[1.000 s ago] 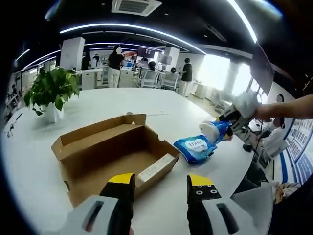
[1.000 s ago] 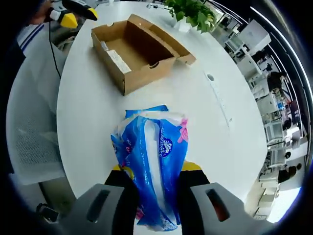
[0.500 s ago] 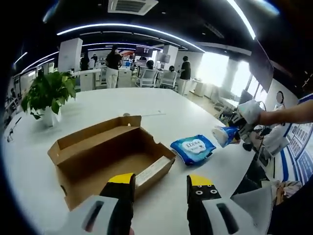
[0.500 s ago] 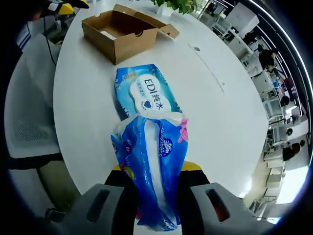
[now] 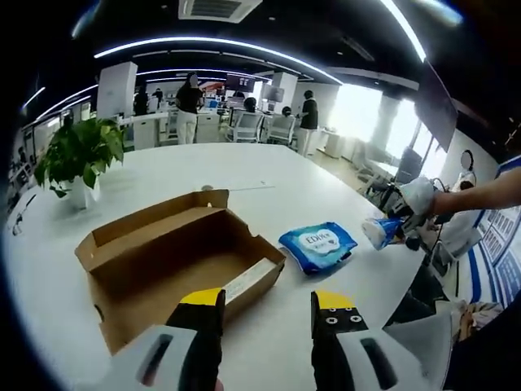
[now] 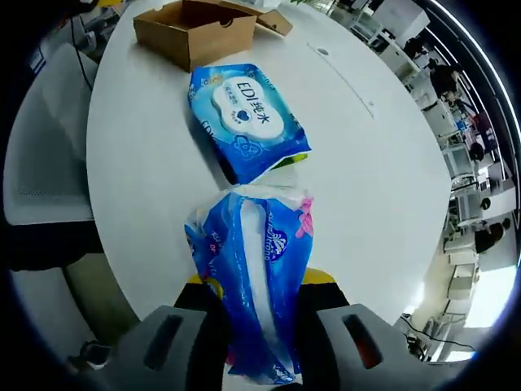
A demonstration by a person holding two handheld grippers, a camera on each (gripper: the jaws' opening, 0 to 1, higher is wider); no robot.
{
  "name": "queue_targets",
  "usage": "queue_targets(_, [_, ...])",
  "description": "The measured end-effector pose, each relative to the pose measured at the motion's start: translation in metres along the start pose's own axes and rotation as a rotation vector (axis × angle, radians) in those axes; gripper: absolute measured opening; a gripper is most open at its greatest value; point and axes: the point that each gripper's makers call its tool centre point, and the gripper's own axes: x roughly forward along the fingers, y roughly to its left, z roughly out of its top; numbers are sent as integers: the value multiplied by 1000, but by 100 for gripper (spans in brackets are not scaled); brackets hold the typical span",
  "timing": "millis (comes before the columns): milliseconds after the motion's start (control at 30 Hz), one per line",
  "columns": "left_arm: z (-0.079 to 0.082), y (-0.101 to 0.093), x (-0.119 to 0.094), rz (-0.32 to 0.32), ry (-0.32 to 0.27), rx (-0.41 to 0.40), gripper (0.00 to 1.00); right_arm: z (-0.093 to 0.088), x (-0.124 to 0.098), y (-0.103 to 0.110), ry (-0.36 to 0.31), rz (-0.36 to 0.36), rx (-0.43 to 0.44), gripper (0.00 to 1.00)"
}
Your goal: Operate the shoe box by opening the lid, removing the specified soft item, and placing it in the target area until the item is outside and the box remains undamaged.
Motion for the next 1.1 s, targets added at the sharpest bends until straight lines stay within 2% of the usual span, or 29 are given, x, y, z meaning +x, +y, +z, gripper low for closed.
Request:
queue_targets(333, [3, 4, -3, 28, -5, -9, 43, 2, 15, -13, 3, 9, -21, 25])
queue_targets(467, [2, 9, -9, 49, -5, -19, 43, 5, 25, -20, 15, 13, -68, 26])
queue_targets(567, [0, 12, -13, 65, -3, -27, 43, 4, 34, -23, 51, 17, -161, 26])
queue_targets(833, [0, 23, -20, 104, -7, -48, 43, 16, 47, -31, 45, 24, -190, 27])
queue_targets(1100, [-2, 27, -24, 128, -10, -72, 43, 18, 61, -39, 48, 32, -231, 29])
